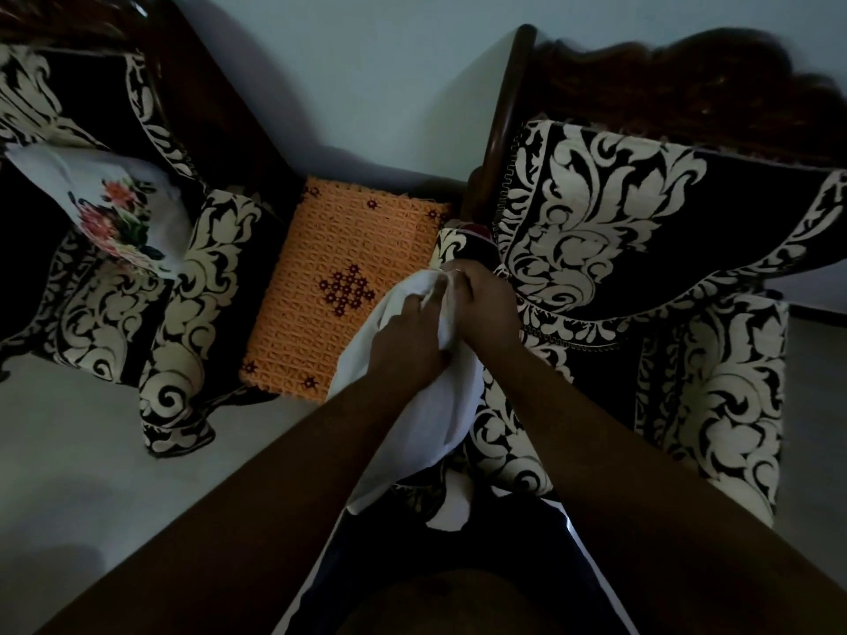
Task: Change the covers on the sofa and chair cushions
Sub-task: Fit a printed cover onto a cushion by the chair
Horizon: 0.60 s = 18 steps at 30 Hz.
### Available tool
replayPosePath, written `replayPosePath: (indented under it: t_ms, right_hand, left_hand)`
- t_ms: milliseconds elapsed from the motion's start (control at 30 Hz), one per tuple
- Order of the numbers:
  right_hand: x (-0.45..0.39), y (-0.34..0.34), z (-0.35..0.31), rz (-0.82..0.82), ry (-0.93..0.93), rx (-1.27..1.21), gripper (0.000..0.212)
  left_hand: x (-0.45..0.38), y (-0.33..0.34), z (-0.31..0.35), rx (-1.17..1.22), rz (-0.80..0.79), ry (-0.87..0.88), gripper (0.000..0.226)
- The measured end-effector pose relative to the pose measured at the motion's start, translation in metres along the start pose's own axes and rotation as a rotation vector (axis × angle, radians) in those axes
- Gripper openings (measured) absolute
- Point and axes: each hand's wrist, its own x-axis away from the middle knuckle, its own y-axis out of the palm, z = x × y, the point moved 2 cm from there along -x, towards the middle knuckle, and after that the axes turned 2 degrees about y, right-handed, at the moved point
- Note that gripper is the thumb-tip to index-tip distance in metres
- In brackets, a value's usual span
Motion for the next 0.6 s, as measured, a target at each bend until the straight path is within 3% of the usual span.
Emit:
replayPosePath:
  t_ms: [133,300,600]
  right_hand:
    - [0.000,-0.005,-0.006,-0.040,0.023,-0.001,0.030]
    - [0.026,-0.010,0.009,-0.021,0.313,0.057,0.034]
    - [0.023,-0.016,-0.015,0.035,0.087,0.190,0.030]
  left_hand:
    - [-0.003,-0.001,0.001,0.014,0.031,0.001,0.100]
    - [-0.003,-0.011,0.020,0.143,0.121,-0.037,0.090]
    - [0.001,0.008,0.008,-0.103,0.036,0.001,0.077]
